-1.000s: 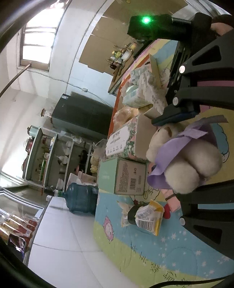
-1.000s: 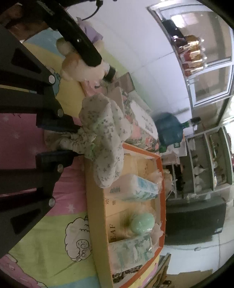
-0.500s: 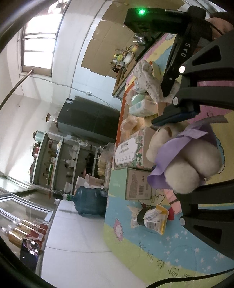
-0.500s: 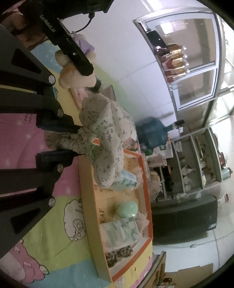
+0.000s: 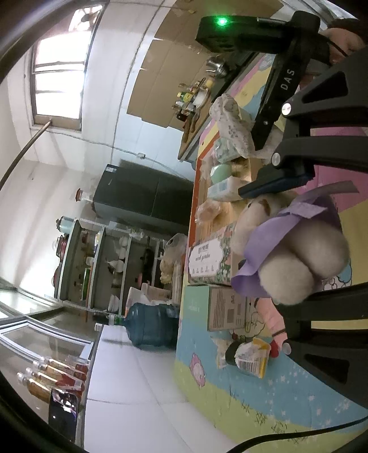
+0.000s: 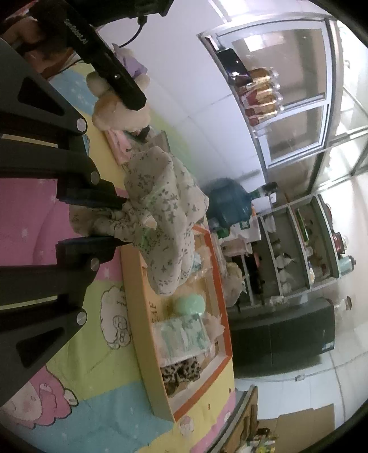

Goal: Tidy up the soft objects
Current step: 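Carry the doll and white plush with both grippers toward the orange-rimmed box, then move the doll with the right gripper while the left gripper brings the plush over the box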

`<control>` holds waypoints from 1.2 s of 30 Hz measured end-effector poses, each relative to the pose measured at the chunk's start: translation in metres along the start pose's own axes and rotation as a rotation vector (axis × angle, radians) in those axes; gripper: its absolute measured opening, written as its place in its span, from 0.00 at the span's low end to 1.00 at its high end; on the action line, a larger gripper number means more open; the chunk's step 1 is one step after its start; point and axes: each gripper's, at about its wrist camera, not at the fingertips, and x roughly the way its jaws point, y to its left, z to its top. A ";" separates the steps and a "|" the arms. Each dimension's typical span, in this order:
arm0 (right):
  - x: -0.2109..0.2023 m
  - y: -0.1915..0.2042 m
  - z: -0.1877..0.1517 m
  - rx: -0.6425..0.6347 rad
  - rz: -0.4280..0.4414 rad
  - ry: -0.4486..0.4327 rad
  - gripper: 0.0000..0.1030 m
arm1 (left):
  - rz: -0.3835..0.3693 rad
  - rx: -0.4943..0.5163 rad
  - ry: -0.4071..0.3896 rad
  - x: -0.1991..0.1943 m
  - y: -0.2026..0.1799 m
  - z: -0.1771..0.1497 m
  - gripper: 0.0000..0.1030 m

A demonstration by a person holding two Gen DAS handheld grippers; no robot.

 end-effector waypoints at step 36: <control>-0.017 -0.038 0.019 0.018 -0.051 -0.048 0.17 | -0.063 0.069 0.002 0.028 -0.048 0.013 0.44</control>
